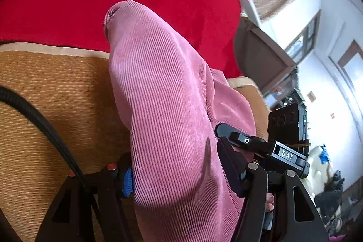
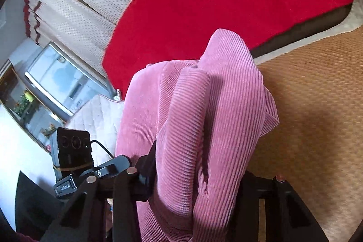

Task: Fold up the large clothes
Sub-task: 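Fold the lifted coat edge over the bundle with the right gripper, release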

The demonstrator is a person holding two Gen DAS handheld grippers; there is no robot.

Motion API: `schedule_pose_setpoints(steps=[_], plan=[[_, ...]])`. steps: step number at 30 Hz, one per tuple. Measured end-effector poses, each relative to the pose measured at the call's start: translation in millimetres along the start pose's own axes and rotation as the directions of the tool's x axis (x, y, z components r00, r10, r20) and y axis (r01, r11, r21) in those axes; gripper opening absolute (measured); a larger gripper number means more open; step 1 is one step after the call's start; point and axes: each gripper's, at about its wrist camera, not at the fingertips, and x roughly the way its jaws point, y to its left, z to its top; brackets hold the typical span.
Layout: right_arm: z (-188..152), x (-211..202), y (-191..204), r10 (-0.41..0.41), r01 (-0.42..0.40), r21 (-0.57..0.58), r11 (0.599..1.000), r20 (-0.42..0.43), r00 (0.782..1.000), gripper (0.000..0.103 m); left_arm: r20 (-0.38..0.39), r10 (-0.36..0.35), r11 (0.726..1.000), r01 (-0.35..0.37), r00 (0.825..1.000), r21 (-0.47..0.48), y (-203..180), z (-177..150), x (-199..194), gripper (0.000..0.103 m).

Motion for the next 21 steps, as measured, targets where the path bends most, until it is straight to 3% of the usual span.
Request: schedule_pose_setpoints(steps=[3,5,8,11,15,21], plan=[[-3,23,-7,-0.020,0.022,0.028,0.999,-0.044,0.999,0.046,-0.039,0.130,0.991,-0.130,0.991,-0.008,16,-4,8,0.066],[-5,37,-18,-0.087,0.092,0.049,0.995,-0.084,0.993,0.047,-0.072,0.241,0.970,-0.240,0.968,0.024,23,-9,19,0.068],[-6,42,-24,-0.140,0.147,0.057,0.987,-0.103,0.985,0.055,-0.064,0.281,0.959,-0.279,0.957,0.040,18,-12,19,0.072],[-5,37,-14,-0.176,0.179,0.032,0.983,-0.085,0.981,0.058,-0.014,0.401,0.908,-0.395,0.916,0.141,-2,-17,17,0.080],[-10,17,-9,-0.237,0.236,-0.030,0.971,-0.073,0.969,0.058,0.039,0.473,0.857,-0.471,0.880,0.209,-21,-24,12,0.080],[-12,-28,-9,-0.320,0.319,-0.083,0.944,0.000,0.947,0.058,0.130,0.541,0.802,-0.556,0.831,0.219,-36,-21,-4,0.080]])
